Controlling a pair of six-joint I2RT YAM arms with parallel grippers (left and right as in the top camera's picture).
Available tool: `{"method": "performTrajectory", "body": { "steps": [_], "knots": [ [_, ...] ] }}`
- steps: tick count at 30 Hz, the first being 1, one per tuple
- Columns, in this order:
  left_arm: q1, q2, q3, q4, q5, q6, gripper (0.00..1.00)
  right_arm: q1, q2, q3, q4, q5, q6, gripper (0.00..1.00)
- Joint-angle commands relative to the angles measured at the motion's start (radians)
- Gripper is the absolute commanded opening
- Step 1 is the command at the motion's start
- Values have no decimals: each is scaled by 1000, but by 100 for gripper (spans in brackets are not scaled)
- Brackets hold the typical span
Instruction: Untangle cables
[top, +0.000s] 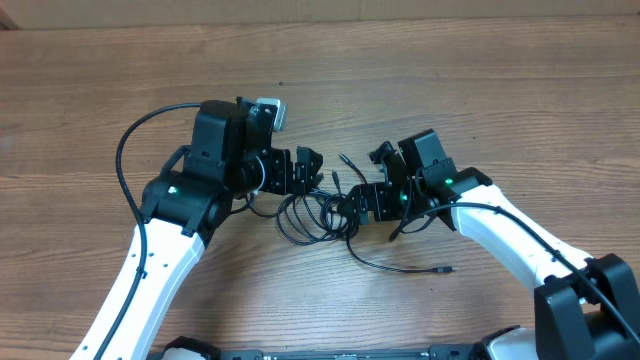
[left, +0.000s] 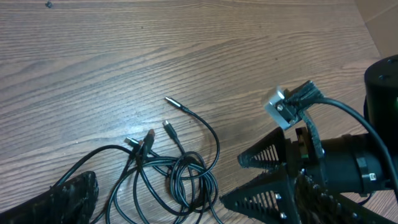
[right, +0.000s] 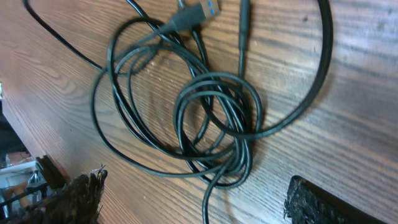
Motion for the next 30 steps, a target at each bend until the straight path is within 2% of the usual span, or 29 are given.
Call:
{"method": "performTrajectory", "body": {
  "steps": [1, 12, 15, 30],
  "knots": [
    [-9, 5, 16, 2, -6, 5, 100, 4, 6, -20, 6, -1, 23, 93],
    [-9, 5, 16, -6, -7, 13, 100, 16, 84, -20, 64, -55, 47, 93],
    [-9, 5, 16, -11, -7, 16, 100, 20, 117, -20, 100, -72, 89, 86],
    [-9, 6, 16, -26, -7, 16, 100, 37, 219, -20, 135, -82, 103, 87]
  ]
}}
